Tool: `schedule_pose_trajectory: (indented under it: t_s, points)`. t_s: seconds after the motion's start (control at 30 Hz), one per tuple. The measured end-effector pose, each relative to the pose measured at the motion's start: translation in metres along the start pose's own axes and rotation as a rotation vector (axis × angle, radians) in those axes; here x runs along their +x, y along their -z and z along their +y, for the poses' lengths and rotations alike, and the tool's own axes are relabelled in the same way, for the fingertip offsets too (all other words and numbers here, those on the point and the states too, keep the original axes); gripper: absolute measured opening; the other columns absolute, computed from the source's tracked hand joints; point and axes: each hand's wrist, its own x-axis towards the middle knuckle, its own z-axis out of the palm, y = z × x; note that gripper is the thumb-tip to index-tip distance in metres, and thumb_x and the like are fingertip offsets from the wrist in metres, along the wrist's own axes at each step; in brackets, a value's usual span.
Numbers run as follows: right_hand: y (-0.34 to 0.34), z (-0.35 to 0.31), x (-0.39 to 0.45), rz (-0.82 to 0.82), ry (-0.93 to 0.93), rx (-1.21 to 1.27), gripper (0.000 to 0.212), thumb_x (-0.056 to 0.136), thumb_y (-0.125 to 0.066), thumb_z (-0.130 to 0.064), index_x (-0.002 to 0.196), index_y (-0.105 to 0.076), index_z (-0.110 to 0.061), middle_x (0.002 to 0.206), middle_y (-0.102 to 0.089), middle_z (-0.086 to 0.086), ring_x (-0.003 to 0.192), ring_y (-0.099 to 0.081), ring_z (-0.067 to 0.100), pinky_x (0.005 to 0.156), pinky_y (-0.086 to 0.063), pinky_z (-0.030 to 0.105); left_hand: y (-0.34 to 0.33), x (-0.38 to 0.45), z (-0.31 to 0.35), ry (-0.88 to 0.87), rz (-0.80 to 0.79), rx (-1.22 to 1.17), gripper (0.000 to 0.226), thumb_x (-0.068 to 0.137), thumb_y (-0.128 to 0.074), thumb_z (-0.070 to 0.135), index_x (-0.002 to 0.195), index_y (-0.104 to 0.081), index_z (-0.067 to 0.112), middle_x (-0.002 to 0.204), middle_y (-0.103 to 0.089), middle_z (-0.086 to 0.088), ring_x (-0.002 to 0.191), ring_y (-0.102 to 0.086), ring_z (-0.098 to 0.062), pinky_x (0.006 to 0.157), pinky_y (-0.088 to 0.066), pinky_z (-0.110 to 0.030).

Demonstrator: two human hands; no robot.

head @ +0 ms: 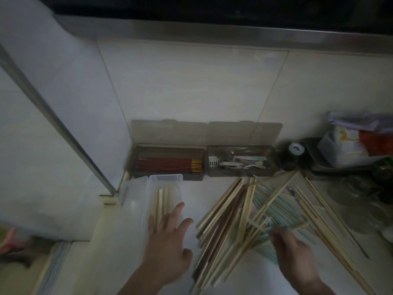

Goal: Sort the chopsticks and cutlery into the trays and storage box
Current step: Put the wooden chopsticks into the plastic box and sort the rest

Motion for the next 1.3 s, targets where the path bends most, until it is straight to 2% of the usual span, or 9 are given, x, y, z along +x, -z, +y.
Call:
schedule_pose_trajectory:
  t_s: [0.07,0.2,0.4,0.57,0.73,0.9,1.07,1.2,1.3]
  points:
    - [-0.014,-0.036,0.052,-0.076,-0.077,0.09,0.007,0.094,-0.05,-0.023,0.1,-0.053,-0.025,0.068,-0.062,0.0,0.05,-0.058,0.022,0.044,-0.036,0.02,0.0,-0.003,0.001,0.002,0.001,-0.009,0.068,0.074,-0.052,0.043,0.139,-0.034,0.041,0.16,0.015,0.012,0.144,-0.008,-0.017,0.116,0.0,-0.062]
    - [-0.071,-0.097,0.148,-0.272,0.088,0.218,0.038,0.081,-0.049,0.012,0.109,-0.06,-0.011,0.103,-0.063,0.006,0.094,-0.059,0.022,0.08,-0.043,0.023,-0.005,-0.005,0.002,-0.012,0.003,-0.001,0.067,0.043,-0.064,0.051,0.108,-0.06,0.036,0.152,-0.04,0.0,0.119,-0.048,-0.024,0.09,-0.046,-0.066]
    - [-0.154,-0.146,0.237,-0.634,0.196,0.094,0.041,0.081,-0.057,0.011,0.116,-0.066,-0.01,0.122,-0.061,0.013,0.111,-0.057,0.029,0.101,-0.042,0.031,-0.008,-0.003,0.001,-0.056,0.066,0.092,0.062,0.034,-0.073,0.059,0.091,-0.066,0.037,0.141,-0.051,-0.001,0.111,-0.059,-0.03,0.084,-0.05,-0.064]
    - [-0.194,-0.133,0.25,-0.77,0.214,-0.001,0.046,0.084,-0.054,0.007,0.117,-0.068,-0.021,0.126,-0.059,0.01,0.112,-0.058,0.029,0.101,-0.044,0.031,-0.016,-0.005,0.0,-0.038,0.144,0.103,0.055,0.034,-0.072,0.06,0.084,-0.067,0.038,0.141,-0.048,0.002,0.112,-0.053,-0.028,0.084,-0.05,-0.063]
    - [-0.182,-0.127,0.243,-0.744,0.172,0.063,0.036,0.092,-0.046,0.001,0.117,-0.067,-0.014,0.125,-0.061,0.01,0.112,-0.058,0.027,0.102,-0.043,0.028,-0.019,-0.008,0.002,-0.031,0.155,0.139,0.06,0.037,-0.077,0.058,0.092,-0.067,0.036,0.144,-0.048,-0.002,0.118,-0.047,-0.032,0.091,-0.047,-0.064]
    - [-0.115,-0.093,0.24,-0.505,0.118,0.209,0.026,0.092,-0.053,-0.002,0.108,-0.072,-0.009,0.118,-0.066,0.011,0.11,-0.06,0.026,0.097,-0.036,0.018,-0.015,-0.01,0.017,-0.088,0.238,0.152,0.055,0.055,-0.071,0.052,0.105,-0.064,0.031,0.143,-0.047,-0.005,0.129,-0.042,-0.037,0.101,-0.022,-0.066]
    - [-0.021,-0.011,0.188,-0.16,-0.158,0.238,0.014,0.088,-0.064,-0.008,0.098,-0.074,-0.01,0.099,-0.071,0.006,0.09,-0.066,0.022,0.089,-0.049,0.029,-0.029,-0.003,0.066,-0.466,0.275,0.086,0.043,0.065,-0.063,0.04,0.105,-0.062,0.024,0.12,-0.057,-0.001,0.12,-0.049,-0.03,0.105,-0.032,-0.055]
    - [0.012,0.053,0.089,-0.192,-0.27,0.068,0.012,0.081,-0.07,-0.01,0.086,-0.072,-0.021,0.08,-0.067,0.004,0.066,-0.059,0.019,0.07,-0.053,0.032,-0.056,0.002,0.103,-0.676,0.086,0.153,0.031,0.067,-0.065,0.041,0.094,-0.062,0.027,0.115,-0.059,-0.001,0.113,-0.054,-0.027,0.099,-0.047,-0.051]
    - [0.013,0.061,0.008,-0.224,-0.158,-0.038,0.009,0.077,-0.072,-0.016,0.08,-0.071,-0.025,0.08,-0.065,-0.004,0.069,-0.061,0.019,0.062,-0.055,0.03,-0.069,0.005,0.115,-0.69,0.011,0.224,0.026,0.071,-0.059,0.037,0.093,-0.064,0.025,0.115,-0.057,-0.003,0.111,-0.052,-0.028,0.105,-0.038,-0.054]
